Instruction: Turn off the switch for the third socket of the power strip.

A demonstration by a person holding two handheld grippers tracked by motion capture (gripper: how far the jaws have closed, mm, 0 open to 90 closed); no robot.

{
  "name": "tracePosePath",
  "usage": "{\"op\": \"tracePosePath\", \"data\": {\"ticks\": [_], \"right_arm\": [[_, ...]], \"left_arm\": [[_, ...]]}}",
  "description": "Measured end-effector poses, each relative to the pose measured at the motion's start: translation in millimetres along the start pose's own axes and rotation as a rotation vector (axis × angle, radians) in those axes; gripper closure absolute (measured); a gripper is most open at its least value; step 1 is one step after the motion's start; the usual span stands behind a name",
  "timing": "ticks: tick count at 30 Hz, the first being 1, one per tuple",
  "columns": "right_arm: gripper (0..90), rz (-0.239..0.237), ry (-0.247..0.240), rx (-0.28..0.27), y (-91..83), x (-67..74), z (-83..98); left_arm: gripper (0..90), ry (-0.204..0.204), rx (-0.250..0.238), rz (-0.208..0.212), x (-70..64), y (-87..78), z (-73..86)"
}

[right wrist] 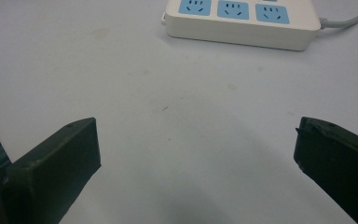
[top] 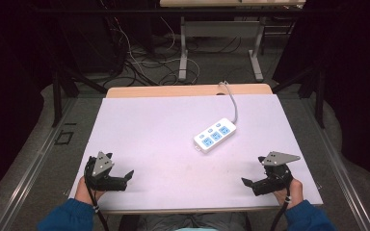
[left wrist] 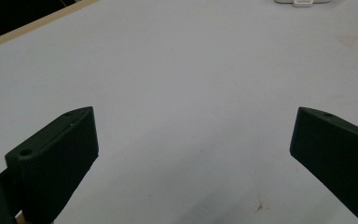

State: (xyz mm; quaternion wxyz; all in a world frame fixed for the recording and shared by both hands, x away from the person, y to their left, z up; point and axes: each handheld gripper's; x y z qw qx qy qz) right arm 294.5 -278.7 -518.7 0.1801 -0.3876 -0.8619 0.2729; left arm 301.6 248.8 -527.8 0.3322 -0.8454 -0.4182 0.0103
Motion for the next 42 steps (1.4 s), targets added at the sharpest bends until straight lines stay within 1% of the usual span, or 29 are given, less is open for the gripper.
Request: {"op": "tracePosePath", "data": {"ticks": [6, 7, 11, 12, 14, 15, 16, 17, 18, 20, 21, 22, 23, 26, 27, 28, 31, 32, 35, 37, 38, 39, 42], "right_arm": [[0.0, -0.003, 0.003, -0.001, 0.7, 0.1, -0.5], [0.0, 0.000, 0.005, -0.001, 0.9, 0.1, -0.5], [0.3, -0.003, 0.004, -0.001, 2.1, -0.8, -0.7], [0.3, -0.006, 0.001, 0.010, 1.7, -1.3, -1.3], [0.3, -0.010, 0.007, 0.005, 2.4, -0.7, -1.9], [0.3, -0.009, 0.001, -0.007, 3.3, -1.0, -2.0], [0.4, -0.002, 0.004, -0.008, 3.6, -0.4, -2.4], [0.4, -0.007, 0.007, -0.003, 3.8, -0.1, -2.7], [0.4, -0.006, -0.003, -0.004, 4.5, -0.8, -3.3], [0.4, -0.013, 0.002, -0.002, 6.0, -0.5, -4.4], [0.4, -0.006, -0.003, -0.001, 6.7, -0.3, -4.9], [0.4, -0.011, -0.001, 0.013, 6.5, -0.1, -6.0], [0.5, -0.008, -0.002, 0.004, 7.6, 0.5, -6.6], [0.4, -0.007, -0.006, 0.011, 8.8, 1.4, -8.6], [0.4, -0.010, -0.019, 0.006, 10.0, 0.8, -9.5], [0.4, 0.000, -0.006, 0.013, 9.9, 2.1, -9.7], [0.4, -0.005, -0.008, 0.022, 11.5, 2.2, -12.2], [0.4, -0.007, -0.018, 0.021, 12.2, 1.5, -13.2], [0.4, 0.000, -0.006, 0.027, 13.4, 2.0, -15.6], [0.4, -0.003, -0.012, 0.028, 14.3, 1.2, -16.6], [0.4, 0.006, -0.008, 0.023, 15.3, 1.0, -18.0], [0.4, 0.004, -0.008, 0.033, 15.4, 0.5, -19.0], [0.3, 0.008, -0.002, 0.027, 16.8, -1.0, -20.8]], "left_arm": [[1.0, -0.004, 0.003, 0.006, -0.1, -0.4, 0.0], [1.0, 0.002, 0.000, 0.000, 0.2, -0.1, 0.1], [1.0, 0.006, 0.003, 0.001, 0.0, 0.0, -0.1], [1.1, 0.004, 0.003, 0.000, -0.1, 0.0, 0.0], [1.1, 0.005, 0.003, -0.003, 0.0, -0.2, 0.0], [1.1, 0.000, 0.003, 0.000, -0.4, -0.1, 0.1], [1.1, 0.005, 0.004, -0.002, -0.2, 0.0, 0.1], [1.1, 0.006, 0.004, -0.002, -0.1, 0.0, -0.1], [1.1, 0.006, 0.004, -0.002, -0.1, 0.0, -0.1], [1.1, 0.008, 0.006, 0.002, -0.1, 0.2, -0.2], [1.1, 0.009, 0.006, 0.000, -0.3, 0.3, -0.1], [1.1, 0.009, 0.009, 0.000, -0.2, 0.0, -0.2], [1.1, 0.008, 0.007, -0.001, -0.3, 0.1, -0.1], [1.2, 0.007, 0.015, 0.003, 0.0, -0.3, -0.3], [1.3, 0.008, 0.014, 0.003, 0.0, -0.3, -0.3], [1.4, 0.008, 0.014, 0.003, 0.0, -0.3, -0.3], [1.5, 0.010, 0.014, 0.001, -0.2, -0.3, -0.4], [1.5, 0.011, 0.010, -0.003, -0.4, 0.0, -0.2], [1.5, 0.011, 0.010, -0.004, -0.5, -0.2, 0.0], [1.5, 0.010, 0.011, -0.004, -0.5, -0.3, 0.1], [1.5, 0.010, 0.011, -0.004, -0.4, -0.2, 0.0], [1.5, 0.010, 0.011, -0.004, -0.4, -0.2, 0.0], [1.5, 0.010, 0.013, -0.005, -0.5, -0.1, 0.0]]}}
Point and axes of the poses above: each handheld gripper's, and its own axes: y roughly forward along the jaws, z roughly out of its underside, x roughly to its left, and after that the axes turned 8 degrees about y, right-handed
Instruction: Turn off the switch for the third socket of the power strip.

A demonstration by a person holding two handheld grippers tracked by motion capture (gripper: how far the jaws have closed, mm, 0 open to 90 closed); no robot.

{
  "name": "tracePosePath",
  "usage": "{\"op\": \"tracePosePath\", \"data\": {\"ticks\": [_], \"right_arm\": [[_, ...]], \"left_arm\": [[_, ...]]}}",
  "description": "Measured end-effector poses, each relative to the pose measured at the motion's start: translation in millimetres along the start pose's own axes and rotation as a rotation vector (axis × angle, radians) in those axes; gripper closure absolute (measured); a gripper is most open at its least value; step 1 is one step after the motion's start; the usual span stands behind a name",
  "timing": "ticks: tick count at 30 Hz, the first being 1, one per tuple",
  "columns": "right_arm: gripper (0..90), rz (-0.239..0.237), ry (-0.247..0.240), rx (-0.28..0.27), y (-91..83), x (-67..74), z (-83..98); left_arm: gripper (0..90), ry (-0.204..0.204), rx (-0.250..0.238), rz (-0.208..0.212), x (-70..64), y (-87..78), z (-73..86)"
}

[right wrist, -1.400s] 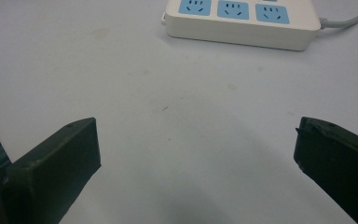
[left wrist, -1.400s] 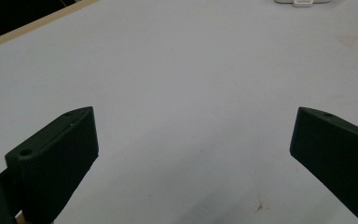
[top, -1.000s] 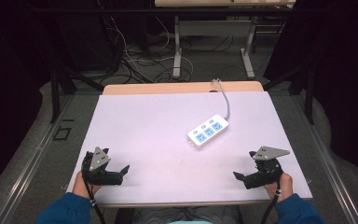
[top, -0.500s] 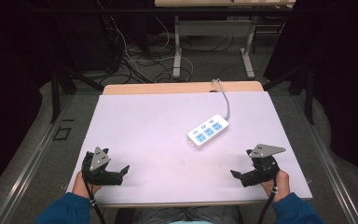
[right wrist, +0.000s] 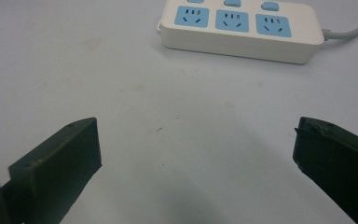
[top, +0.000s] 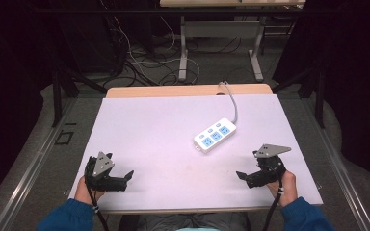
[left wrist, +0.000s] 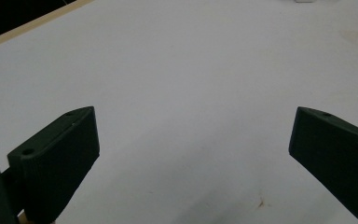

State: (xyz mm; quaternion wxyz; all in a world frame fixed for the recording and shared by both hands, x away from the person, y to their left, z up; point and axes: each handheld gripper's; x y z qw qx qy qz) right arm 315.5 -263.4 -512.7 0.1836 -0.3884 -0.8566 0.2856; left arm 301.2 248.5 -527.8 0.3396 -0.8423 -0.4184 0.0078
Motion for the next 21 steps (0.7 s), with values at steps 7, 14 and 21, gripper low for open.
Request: {"op": "tracePosePath", "data": {"ticks": [7, 14, 21], "right_arm": [[0.3, 0.008, 0.000, -0.001, 2.4, -1.5, -5.9], [0.4, 0.014, 0.006, -0.004, 4.4, -3.9, -11.1], [0.5, 0.022, 0.012, -0.005, 5.8, -8.1, -16.6]], "left_arm": [[1.4, -0.003, 0.002, 0.007, -0.7, -0.1, 0.3], [1.4, -0.005, 0.010, 0.010, -2.2, -1.6, 0.0], [1.4, 0.003, 0.008, -0.001, -1.5, -2.8, 0.3]]}}
Point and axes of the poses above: each handheld gripper's, and its own axes: y roughly forward along the jaws, z roughly out of its underside, x roughly to its left, and after that the axes turned 8 degrees about y, right-handed
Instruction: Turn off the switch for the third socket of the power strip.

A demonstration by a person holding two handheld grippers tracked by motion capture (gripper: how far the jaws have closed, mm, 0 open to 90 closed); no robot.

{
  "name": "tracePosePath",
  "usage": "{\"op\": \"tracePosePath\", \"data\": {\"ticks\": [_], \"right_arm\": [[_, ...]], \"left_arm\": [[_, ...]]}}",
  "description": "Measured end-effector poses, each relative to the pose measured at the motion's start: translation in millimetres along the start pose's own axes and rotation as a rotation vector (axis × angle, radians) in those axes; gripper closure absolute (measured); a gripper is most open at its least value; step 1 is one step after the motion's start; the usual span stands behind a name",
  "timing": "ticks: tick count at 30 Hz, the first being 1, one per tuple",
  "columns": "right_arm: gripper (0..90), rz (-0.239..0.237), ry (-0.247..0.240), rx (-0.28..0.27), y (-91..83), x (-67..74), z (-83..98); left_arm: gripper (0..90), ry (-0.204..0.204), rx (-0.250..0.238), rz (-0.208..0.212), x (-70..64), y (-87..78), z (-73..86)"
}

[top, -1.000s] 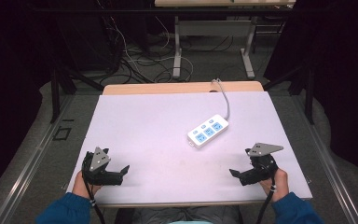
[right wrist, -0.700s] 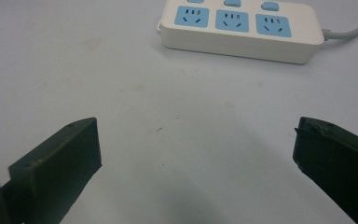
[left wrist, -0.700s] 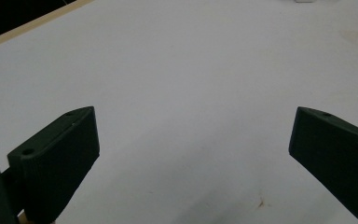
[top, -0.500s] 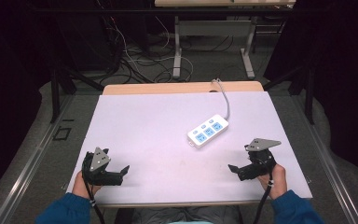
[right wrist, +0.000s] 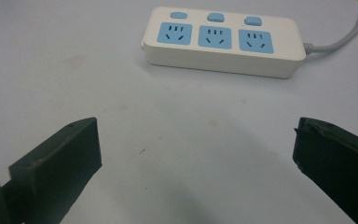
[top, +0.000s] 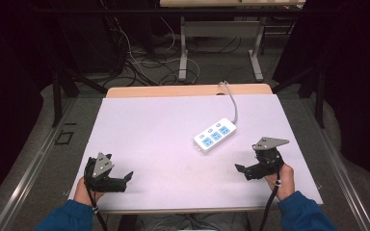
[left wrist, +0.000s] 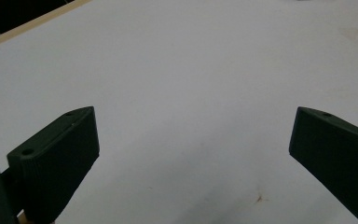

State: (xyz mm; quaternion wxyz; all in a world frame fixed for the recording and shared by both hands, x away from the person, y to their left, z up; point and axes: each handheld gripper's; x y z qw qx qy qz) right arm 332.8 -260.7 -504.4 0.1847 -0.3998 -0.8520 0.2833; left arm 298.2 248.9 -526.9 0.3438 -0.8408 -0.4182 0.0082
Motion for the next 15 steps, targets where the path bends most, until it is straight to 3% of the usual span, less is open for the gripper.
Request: {"op": "tracePosePath", "data": {"ticks": [10, 11, 15], "right_arm": [[0.6, -0.003, 0.000, -0.002, 7.8, -4.2, -10.0], [0.6, -0.002, 0.001, -0.003, 8.4, -4.7, -11.5], [0.6, -0.006, 0.006, 0.005, 13.3, -6.5, -16.6]], "left_arm": [[1.3, 0.000, -0.002, -0.005, 0.7, 0.0, 0.6], [1.3, -0.014, 0.003, 0.007, -0.4, 0.2, 0.6], [1.3, -0.001, 0.000, 0.002, 0.2, -0.7, 0.6]]}}
Point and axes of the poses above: each handheld gripper's, and its own axes: y roughly forward along the jaws, z roughly out of its underside, x roughly to its left, and after that the axes turned 8 degrees about y, right-handed
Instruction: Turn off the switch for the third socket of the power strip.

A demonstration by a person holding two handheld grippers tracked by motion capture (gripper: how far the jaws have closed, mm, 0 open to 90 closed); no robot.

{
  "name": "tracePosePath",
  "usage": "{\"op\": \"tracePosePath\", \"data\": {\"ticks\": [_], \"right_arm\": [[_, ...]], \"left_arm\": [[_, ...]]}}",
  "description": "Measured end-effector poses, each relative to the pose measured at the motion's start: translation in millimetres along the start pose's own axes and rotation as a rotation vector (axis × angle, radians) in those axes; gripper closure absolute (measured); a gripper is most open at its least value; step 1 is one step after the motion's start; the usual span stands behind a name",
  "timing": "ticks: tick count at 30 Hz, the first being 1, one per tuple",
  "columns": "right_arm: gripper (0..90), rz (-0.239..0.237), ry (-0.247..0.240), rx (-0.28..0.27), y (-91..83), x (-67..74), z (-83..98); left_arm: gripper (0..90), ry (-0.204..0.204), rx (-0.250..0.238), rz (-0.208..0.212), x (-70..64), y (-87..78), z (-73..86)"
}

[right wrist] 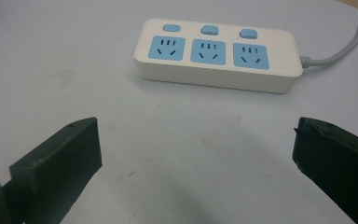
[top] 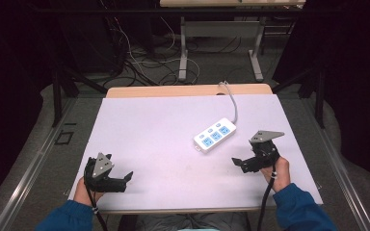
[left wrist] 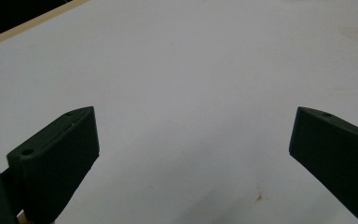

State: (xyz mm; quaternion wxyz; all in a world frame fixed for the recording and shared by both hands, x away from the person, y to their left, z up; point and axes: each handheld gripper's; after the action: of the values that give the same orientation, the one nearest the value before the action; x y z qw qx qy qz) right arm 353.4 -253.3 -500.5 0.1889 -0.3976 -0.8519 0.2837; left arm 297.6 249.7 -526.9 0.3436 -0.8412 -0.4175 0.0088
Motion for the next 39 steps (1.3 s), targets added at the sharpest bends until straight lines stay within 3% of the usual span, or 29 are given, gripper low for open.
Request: {"op": "tracePosePath", "data": {"ticks": [3, 19, 28, 34, 39], "right_arm": [[0.6, 0.005, 0.000, 0.001, 5.4, -0.7, -3.4], [0.7, -0.010, -0.003, 0.015, 21.8, -7.6, -20.8], [0.7, -0.012, -0.006, 0.020, 29.3, -12.8, -27.3], [0.7, -0.012, 0.002, 0.017, 32.1, -13.8, -31.8], [0.7, -0.011, -0.002, 0.022, 33.8, -14.1, -36.3]], "left_arm": [[1.3, -0.015, -0.001, 0.006, -0.8, 0.6, 0.3], [1.3, -0.015, 0.002, 0.006, -1.4, 0.9, 0.3], [1.3, 0.000, 0.007, 0.004, -0.2, 1.1, -0.1], [1.3, -0.012, -0.001, 0.007, -1.2, 1.4, 0.5], [1.3, 0.006, 0.007, 0.005, -0.5, 1.1, -0.3]]}}
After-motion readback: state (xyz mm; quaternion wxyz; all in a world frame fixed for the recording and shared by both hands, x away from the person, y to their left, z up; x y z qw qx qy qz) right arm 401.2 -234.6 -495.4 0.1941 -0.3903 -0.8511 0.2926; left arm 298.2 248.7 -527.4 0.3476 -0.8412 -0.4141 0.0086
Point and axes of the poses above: each handheld gripper's, and its own axes: y roughly forward along the jaws, z roughly out of its underside, x roughly to its left, and after that the axes turned 8 degrees about y, right-handed
